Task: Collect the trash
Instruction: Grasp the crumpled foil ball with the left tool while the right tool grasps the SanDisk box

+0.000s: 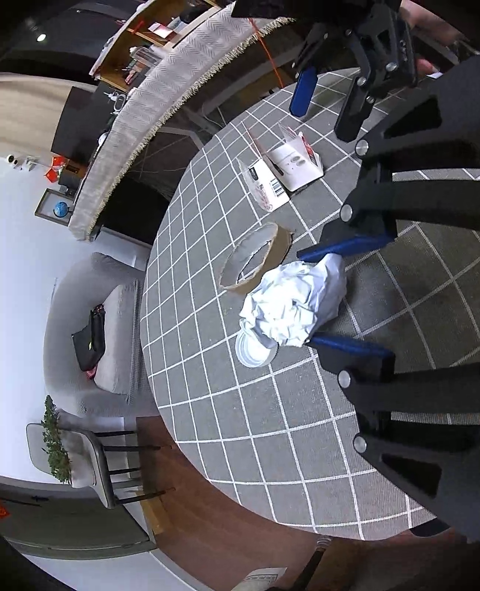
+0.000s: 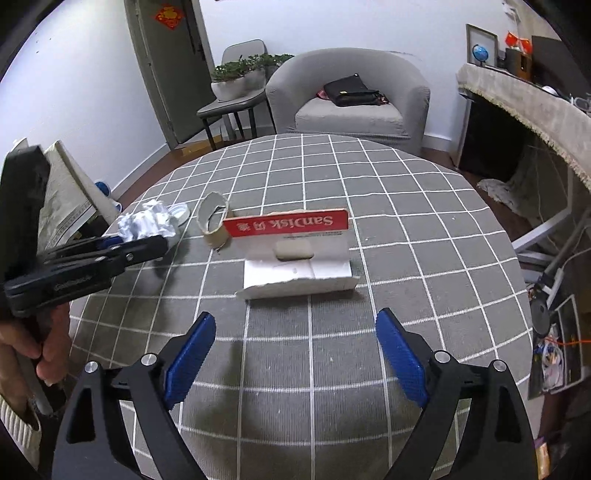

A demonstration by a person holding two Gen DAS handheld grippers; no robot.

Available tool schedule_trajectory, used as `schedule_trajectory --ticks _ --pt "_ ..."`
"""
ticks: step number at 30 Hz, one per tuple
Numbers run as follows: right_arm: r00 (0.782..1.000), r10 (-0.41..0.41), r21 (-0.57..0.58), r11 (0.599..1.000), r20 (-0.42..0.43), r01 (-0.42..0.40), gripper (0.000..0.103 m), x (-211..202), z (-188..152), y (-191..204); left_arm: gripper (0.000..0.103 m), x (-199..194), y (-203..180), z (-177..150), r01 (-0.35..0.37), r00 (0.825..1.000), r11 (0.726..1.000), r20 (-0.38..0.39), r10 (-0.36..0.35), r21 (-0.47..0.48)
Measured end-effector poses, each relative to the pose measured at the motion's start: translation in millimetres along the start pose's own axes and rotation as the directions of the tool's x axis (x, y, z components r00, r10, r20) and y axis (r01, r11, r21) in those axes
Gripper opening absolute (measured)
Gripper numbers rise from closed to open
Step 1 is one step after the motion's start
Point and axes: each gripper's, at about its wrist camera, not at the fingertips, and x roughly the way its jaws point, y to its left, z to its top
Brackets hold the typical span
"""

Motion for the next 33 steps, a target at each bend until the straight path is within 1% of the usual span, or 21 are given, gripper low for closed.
schedule_trajectory --ticks 8,11,14,19,21,24,25,27,33 --pt "1.000 -0.009 -0.010 1.000 0.014 0.009 0.091 7.6 8.6 5.4 0.040 -9.1 3.4 -3.8 0.015 1.000 1.000 0.001 -0.015 0.000" --pt "1.000 -0.015 0.015 1.000 0.010 0.015 0.091 15.1 12.9 2.1 0.040 -12.7 3.5 -4.9 0.027 1.000 1.000 0.007 -0.027 0.001" --pt "1.000 -0.005 0.040 0.999 0.008 0.004 0.091 22.2 19.0 1.1 0.040 -13.9 5.4 -6.6 0.032 0.999 0.999 0.002 -0.032 -0.002" --pt "1.000 -0.006 0.058 0.998 -0.003 0.006 0.091 30.4 26.2 3.3 0.040 -18.9 7.4 -8.5 0.033 0.999 0.999 -0.001 -0.033 0.001" --pt "1.000 -0.018 0.070 0.997 0.001 0.018 0.091 32.1 29.1 4.2 0.040 -22.2 9.4 -9.0 0.034 0.999 0.999 0.000 -0.034 0.001" --pt "1.000 -0.025 0.064 0.998 0.003 0.025 0.091 35.3 31.8 9.3 0.040 -24.8 11.2 -9.0 0.032 0.999 0.999 0.001 -0.032 0.002" --pt "0.999 -0.035 0.058 0.998 0.003 0.035 0.088 36.1 32.3 11.6 0.040 -26.6 12.6 -9.4 0.030 1.000 1.000 0.000 -0.030 0.004" --pt "0.998 -0.063 0.033 0.997 -0.003 0.063 0.078 37.1 33.8 17.3 0.040 -30.6 16.0 -10.7 0.025 1.000 1.000 0.000 -0.025 0.009" --pt "0.998 -0.069 0.023 0.997 0.000 0.069 0.078 33.0 30.4 20.7 0.040 -41.6 23.9 -16.6 0.016 1.000 1.000 -0.001 -0.016 0.001"
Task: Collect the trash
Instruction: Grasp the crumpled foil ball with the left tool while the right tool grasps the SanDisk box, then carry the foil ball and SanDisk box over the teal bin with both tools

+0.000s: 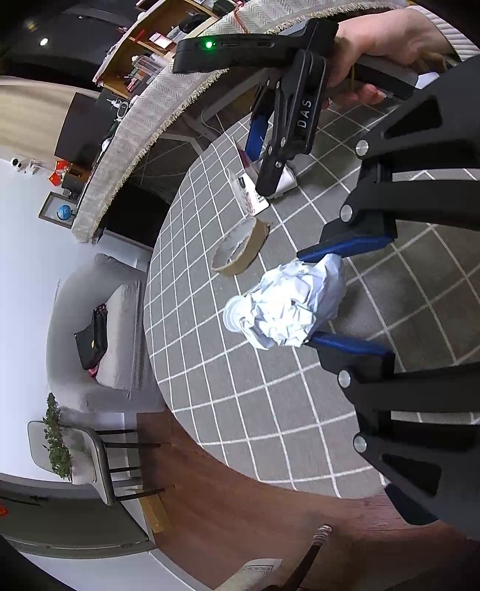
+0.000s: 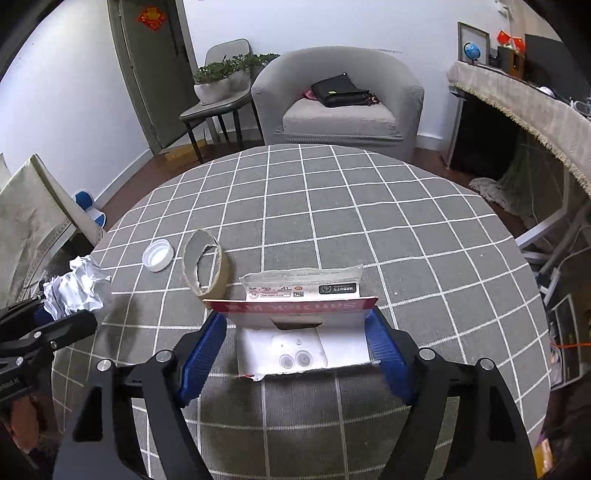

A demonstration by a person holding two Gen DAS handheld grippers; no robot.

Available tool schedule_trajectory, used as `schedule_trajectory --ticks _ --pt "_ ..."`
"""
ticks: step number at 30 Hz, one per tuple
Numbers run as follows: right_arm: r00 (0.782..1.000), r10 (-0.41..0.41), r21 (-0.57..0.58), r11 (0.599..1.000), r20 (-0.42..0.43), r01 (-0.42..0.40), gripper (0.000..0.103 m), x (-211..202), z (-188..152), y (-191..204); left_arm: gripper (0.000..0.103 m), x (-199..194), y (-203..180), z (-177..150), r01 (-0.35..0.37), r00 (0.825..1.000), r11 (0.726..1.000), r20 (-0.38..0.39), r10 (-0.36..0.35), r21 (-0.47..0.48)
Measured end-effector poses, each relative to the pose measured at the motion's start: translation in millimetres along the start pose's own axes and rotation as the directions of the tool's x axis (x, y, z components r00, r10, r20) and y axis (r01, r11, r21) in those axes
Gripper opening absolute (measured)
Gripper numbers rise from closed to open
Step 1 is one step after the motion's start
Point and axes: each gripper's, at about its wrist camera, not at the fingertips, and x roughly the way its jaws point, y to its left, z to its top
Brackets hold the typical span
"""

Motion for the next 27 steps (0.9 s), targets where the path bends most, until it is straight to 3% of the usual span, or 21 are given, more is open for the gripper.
schedule_trajectory --ticks 11,18,27 --pt "0.998 0.048 -0.001 0.999 0.042 -0.048 0.078 -26.8 -11.4 21.1 0.041 -25.4 -1.8 -24.1 -0.010 1.000 1.000 0.019 0.010 -0.010" --pt "0.990 0.130 -0.064 0.990 0.055 -0.126 0.078 -42.3 -19.8 67.7 0.040 -54.9 15.3 -46.3 -0.058 0.997 0.997 0.055 0.060 -0.044" --pt "0.969 0.236 -0.155 0.962 0.073 -0.223 0.078 -56.8 -29.5 132.2 0.041 -93.9 64.8 -78.8 -0.136 0.986 0.984 0.081 0.146 -0.117"
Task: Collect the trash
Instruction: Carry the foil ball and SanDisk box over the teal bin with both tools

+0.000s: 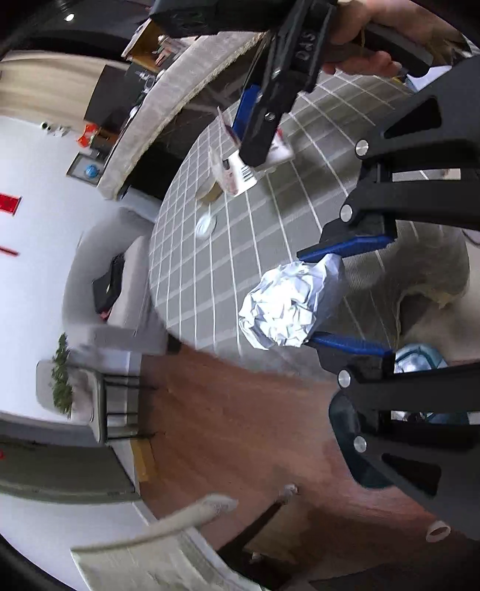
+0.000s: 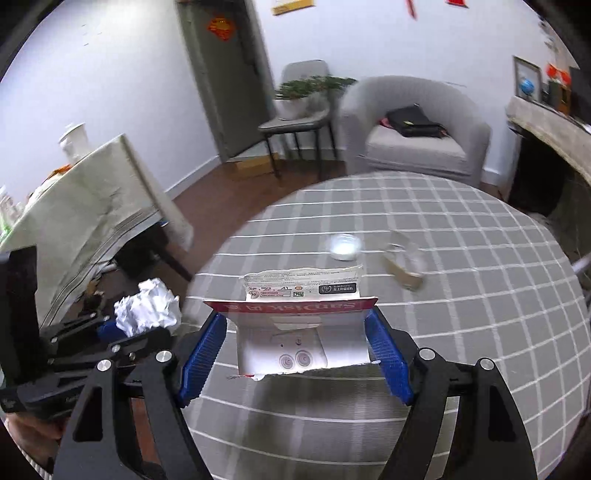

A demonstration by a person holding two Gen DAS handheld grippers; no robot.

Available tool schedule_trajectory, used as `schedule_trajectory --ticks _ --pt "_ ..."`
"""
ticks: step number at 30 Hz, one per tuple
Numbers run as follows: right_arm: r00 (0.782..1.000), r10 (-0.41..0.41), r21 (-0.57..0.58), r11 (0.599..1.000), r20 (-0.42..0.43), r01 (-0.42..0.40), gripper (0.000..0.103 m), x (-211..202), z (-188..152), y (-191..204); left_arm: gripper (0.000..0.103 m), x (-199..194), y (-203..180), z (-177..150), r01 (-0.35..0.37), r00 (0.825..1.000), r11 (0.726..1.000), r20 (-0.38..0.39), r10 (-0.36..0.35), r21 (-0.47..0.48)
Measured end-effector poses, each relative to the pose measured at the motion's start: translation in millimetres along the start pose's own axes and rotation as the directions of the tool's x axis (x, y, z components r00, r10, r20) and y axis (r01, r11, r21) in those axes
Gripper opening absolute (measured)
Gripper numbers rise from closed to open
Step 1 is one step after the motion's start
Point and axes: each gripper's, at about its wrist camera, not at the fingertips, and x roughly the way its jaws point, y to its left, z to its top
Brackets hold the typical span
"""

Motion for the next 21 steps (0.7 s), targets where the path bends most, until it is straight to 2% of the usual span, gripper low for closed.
schedule_trajectory --ticks 6,15,21 --pt "0.995 0.096 -0.039 0.995 0.001 -0.096 0.078 10.3 -2.5 31.0 0.040 -14.9 37.5 -6.2 -0.057 0.998 0.998 0.010 0.058 -0.039" --pt "0.988 0.154 -0.082 0.984 -0.021 -0.155 0.078 33.4 5.9 80.2 0.040 -12.6 81.5 -22.9 -0.115 0.993 0.991 -0.035 0.113 -0.062" --pt "0.981 0.186 -0.115 0.975 -0.049 -0.191 0.078 52.4 7.6 117.5 0.040 -11.6 120.7 -38.7 -0.140 0.988 0.984 -0.087 0.131 -0.112"
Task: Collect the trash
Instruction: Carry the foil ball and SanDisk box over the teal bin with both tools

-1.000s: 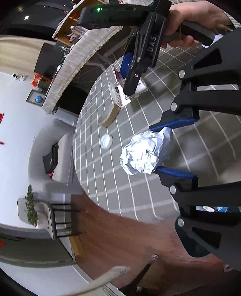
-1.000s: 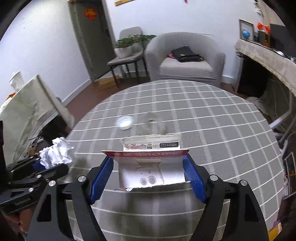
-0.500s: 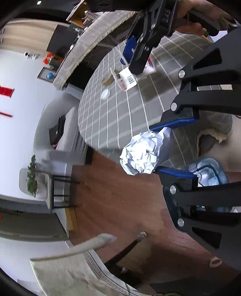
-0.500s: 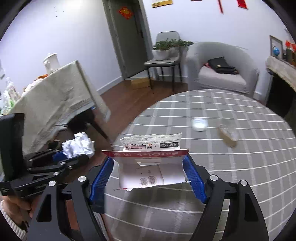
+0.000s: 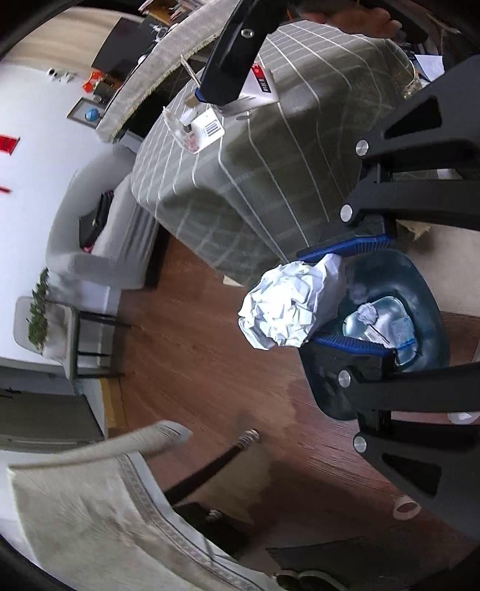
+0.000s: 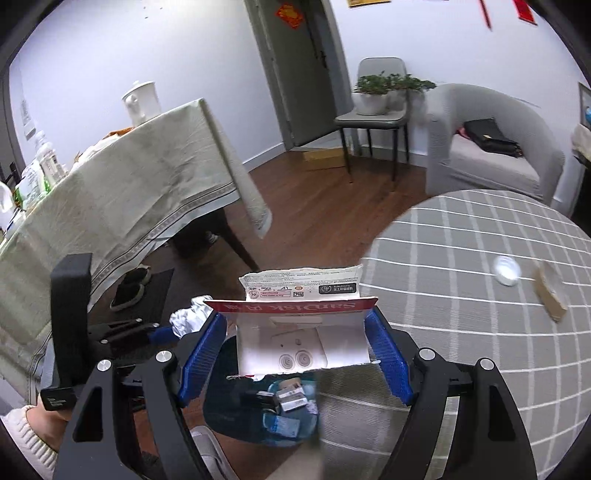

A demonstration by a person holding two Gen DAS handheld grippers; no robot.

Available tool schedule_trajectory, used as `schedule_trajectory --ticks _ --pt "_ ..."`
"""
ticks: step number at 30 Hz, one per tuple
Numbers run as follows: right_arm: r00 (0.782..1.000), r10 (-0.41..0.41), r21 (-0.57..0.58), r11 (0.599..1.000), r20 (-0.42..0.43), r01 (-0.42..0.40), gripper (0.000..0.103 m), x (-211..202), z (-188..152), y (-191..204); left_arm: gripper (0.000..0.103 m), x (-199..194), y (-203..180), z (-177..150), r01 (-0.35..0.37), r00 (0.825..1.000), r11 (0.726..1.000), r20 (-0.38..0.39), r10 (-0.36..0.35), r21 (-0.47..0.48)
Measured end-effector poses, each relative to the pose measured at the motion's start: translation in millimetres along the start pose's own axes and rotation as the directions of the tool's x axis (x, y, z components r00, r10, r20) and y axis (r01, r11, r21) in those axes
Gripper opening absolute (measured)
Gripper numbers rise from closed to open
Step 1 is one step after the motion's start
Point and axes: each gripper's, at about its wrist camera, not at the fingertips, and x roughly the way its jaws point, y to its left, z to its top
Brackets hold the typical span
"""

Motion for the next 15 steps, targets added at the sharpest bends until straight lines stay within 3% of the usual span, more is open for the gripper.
schedule_trajectory --ticks 5,15 --pt "0.999 0.024 -0.029 0.999 -0.031 -0.025 0.078 20.5 1.2 24.4 0.040 4.7 22.6 -8.4 -0.013 1.000 0.999 -0.024 0.012 -0.032" --pt "0.992 0.038 -0.062 0.997 -0.123 -0.046 0.078 59.2 -4.0 51.9 0.040 37.8 64.7 -36.7 -0.026 0.988 0.995 -0.155 0.012 -0.091"
